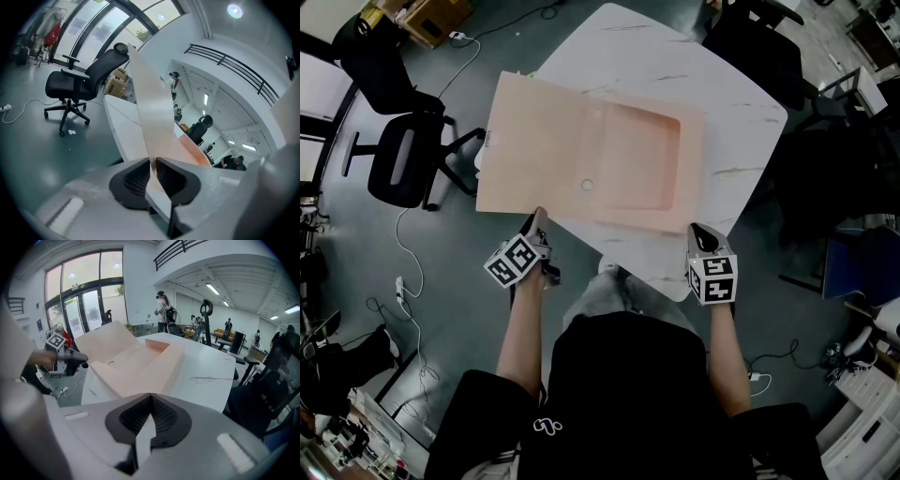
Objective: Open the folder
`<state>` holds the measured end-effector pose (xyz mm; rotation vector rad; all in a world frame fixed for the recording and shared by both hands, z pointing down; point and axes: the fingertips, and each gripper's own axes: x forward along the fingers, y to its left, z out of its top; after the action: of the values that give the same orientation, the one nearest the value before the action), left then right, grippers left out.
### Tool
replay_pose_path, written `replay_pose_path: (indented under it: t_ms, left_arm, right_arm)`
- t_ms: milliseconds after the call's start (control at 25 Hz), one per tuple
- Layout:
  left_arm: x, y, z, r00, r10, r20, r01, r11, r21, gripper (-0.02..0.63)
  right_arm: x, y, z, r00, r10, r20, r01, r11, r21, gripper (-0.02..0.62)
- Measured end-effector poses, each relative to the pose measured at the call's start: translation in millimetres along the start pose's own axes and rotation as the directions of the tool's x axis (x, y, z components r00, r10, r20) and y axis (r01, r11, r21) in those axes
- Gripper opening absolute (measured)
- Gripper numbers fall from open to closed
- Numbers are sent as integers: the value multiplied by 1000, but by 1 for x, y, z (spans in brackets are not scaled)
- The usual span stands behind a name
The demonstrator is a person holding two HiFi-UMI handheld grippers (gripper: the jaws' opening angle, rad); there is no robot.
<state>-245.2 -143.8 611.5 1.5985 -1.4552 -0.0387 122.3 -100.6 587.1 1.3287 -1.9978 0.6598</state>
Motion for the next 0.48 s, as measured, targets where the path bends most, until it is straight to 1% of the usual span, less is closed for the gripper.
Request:
replay_pose_path:
  t_ms: [120,240,400,480]
  left_arm:
    - [-2,-4,0,1000,-16,-2,16,1000,-7,32]
    - [-6,-15,1,997,-72,2,72,997,5,32]
    - [-11,-35,4,990,-143,-3,143,989,46,32]
    - [-11,-42,3,986,-166,-14,167,983,75,32]
  right_arm:
    - [0,0,0,1000,3,1,-3,1000,4,2]
    - [-1,0,0,1000,6,2,-6,1000,11,2]
    - [0,1,1,1000,2,-2,-2,1000,9,2]
    - [0,1,1,1000,1,-3,-1,1000,11,2]
